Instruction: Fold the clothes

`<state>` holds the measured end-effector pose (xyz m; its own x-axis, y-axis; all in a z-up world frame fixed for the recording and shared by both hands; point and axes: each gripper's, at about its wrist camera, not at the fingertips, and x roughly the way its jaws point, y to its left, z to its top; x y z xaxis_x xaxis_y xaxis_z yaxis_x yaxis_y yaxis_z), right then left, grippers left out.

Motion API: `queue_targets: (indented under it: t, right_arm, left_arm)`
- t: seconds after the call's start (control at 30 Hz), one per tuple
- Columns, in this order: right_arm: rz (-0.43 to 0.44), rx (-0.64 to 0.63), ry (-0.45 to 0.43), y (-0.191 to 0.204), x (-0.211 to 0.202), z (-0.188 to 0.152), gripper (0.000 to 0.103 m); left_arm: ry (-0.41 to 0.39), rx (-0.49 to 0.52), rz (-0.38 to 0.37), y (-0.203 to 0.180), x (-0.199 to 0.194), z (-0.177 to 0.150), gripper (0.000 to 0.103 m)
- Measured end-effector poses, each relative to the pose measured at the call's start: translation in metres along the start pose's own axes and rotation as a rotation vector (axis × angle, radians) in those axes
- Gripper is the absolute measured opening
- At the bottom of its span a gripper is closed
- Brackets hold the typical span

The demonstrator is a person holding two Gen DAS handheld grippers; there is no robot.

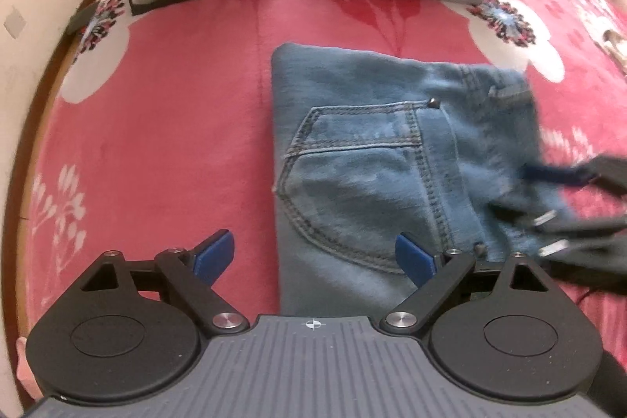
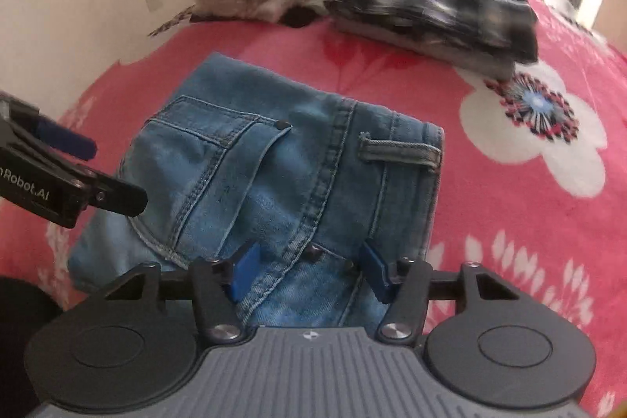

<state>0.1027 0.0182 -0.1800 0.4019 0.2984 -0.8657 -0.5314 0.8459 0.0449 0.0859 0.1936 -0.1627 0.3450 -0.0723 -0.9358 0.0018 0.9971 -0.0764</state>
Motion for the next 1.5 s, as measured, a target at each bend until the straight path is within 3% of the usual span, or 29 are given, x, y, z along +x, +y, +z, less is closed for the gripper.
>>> queue_targets:
  t: [0.27,0.43,0.6,0.7,1.03,1.23,1.37,1.5]
  right_arm:
    - [-0.017,0.041,-0.007,-0.004,-0.004,0.0,0.061]
    - [-0.04,0.077,-0.026,-0.008,-0.009,0.002,0.049]
    - [-0.06,0.093,-0.038,-0.011,-0.008,0.007,0.047]
    - [-0.069,0.083,-0.039,-0.013,-0.002,0.014,0.031]
    - [-0.097,0.047,-0.04,-0.019,0.017,0.038,0.026]
    - [-0.066,0.127,-0.11,-0.028,-0.004,0.056,0.026]
    - [-0.069,0.165,-0.06,-0.042,0.025,0.05,0.022]
    - [-0.062,0.173,-0.057,-0.043,0.024,0.052,0.022]
  left_arm:
    - [-0.003,0.043,0.037,-0.009,0.001,0.002,0.09]
    - [0.004,0.068,0.065,-0.014,0.005,0.002,0.09]
    - [0.014,0.092,0.096,-0.018,0.009,0.002,0.091]
    - [0.021,0.106,0.114,-0.021,0.012,0.002,0.091]
    - [0.038,0.162,0.145,-0.029,0.013,0.006,0.091]
    - [0.048,0.183,0.177,-0.037,0.015,0.006,0.091]
    - [0.056,0.17,0.173,-0.038,0.016,0.006,0.091]
    - [0.063,0.167,0.165,-0.04,0.017,0.006,0.091]
